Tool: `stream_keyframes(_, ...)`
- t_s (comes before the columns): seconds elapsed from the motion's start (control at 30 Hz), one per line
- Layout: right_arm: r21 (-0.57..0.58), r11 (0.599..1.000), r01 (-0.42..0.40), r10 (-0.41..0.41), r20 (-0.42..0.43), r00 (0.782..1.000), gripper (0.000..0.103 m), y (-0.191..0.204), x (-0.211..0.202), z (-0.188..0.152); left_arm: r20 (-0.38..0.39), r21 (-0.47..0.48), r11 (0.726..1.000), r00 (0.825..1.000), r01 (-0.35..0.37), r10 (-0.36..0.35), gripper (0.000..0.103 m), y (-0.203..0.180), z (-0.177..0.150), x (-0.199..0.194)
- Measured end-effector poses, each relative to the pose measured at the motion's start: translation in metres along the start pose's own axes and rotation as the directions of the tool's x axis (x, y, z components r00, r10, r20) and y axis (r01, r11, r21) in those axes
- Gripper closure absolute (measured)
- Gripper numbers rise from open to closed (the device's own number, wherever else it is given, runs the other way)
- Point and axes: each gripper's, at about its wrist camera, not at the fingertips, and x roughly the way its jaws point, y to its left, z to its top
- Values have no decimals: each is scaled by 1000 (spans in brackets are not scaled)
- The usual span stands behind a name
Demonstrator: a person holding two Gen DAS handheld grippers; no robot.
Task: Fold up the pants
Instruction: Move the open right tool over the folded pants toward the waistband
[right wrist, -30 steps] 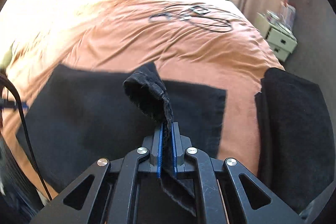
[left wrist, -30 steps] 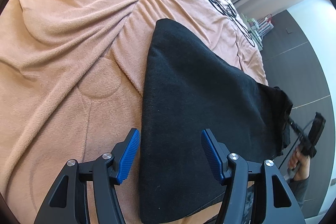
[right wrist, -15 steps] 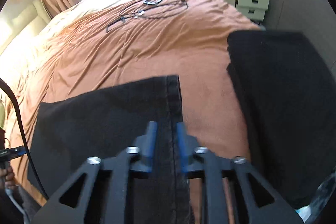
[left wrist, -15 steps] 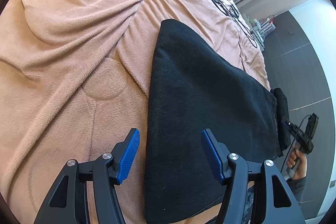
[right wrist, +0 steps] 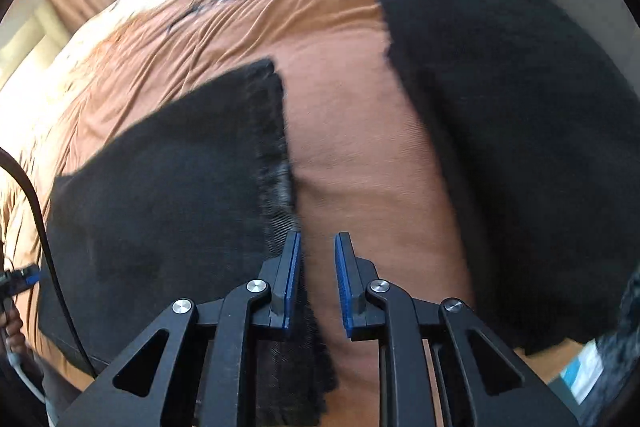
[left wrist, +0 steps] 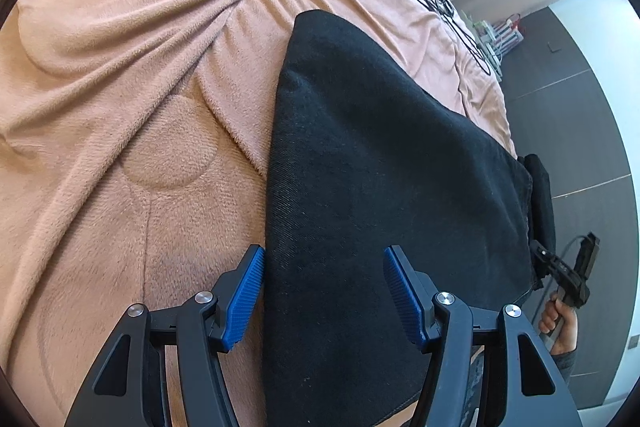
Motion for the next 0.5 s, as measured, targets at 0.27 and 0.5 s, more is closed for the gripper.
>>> stream_keyframes(0.27,87,989,-121,117,51,992,65,-16,-41,-39,-11,-9,999,999,34,-34,40,4,9,8)
stream_keyframes(0.5,224,952,-210,185,126,975,38,-34,-56,-79,-15,-4,998,998,56,-56,41,5,17,12)
